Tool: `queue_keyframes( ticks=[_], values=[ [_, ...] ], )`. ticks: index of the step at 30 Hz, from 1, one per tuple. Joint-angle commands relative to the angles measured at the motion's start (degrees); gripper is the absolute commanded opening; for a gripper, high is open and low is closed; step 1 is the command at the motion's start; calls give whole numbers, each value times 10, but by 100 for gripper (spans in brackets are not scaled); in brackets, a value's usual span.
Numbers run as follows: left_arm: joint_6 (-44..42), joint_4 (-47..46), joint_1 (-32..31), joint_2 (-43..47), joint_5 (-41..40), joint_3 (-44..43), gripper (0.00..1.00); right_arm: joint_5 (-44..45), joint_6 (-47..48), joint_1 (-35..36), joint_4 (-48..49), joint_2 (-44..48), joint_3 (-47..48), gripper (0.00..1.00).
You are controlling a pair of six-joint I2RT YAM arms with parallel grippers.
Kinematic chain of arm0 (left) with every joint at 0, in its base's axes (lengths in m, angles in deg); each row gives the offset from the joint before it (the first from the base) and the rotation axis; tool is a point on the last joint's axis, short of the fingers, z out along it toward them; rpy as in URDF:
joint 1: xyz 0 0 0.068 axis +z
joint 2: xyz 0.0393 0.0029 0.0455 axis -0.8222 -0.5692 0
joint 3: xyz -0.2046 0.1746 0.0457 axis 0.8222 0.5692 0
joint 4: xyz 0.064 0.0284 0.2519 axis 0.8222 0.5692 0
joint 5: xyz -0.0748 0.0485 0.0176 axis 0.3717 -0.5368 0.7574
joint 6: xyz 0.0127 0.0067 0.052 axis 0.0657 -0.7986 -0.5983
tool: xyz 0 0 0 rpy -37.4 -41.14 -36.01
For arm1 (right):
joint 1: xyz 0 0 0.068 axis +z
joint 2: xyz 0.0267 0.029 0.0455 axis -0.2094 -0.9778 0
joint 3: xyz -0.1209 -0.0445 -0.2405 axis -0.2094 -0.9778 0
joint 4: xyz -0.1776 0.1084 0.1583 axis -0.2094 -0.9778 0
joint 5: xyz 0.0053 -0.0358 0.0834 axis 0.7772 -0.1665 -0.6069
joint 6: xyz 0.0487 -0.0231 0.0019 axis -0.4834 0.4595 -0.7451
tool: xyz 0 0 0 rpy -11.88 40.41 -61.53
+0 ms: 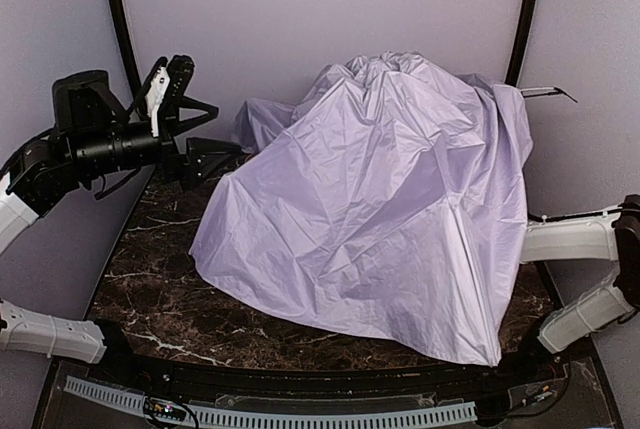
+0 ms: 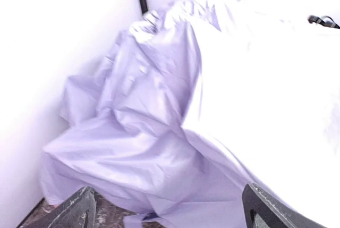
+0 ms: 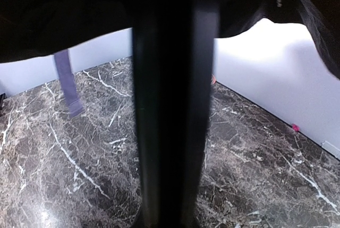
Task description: Put away the umbrella
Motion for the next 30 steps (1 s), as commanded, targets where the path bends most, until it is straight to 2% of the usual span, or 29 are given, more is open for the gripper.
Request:
queue_keyframes(
  ticks=[1, 4, 9, 15, 21, 25, 28, 30],
  values=[
    [-6, -11, 2, -11, -108, -60, 99, -20, -1, 3, 51, 8, 1, 0],
    [21, -6, 2, -75, -27, -103, 98, -24, -2, 8, 38, -5, 15, 0],
    [55, -50, 2, -195, 125, -163, 99, -10, 8, 36, 34, -24, 29, 0],
    [61, -51, 2, -298, 174, -237, 99, 2, 25, 78, 15, -45, 53, 0],
    [84, -114, 1, -322, 211, -229, 88, 2, 47, 120, -2, -80, 91, 0],
    [102, -176, 0, -314, 241, -208, 88, 2, 69, 152, -9, -111, 104, 0],
    [116, -182, 1, -325, 260, -208, 88, 6, 88, 174, -15, -124, 115, 0],
    [128, -180, 0, -335, 285, -203, 84, 13, 97, 182, -16, -127, 120, 0]
  ],
)
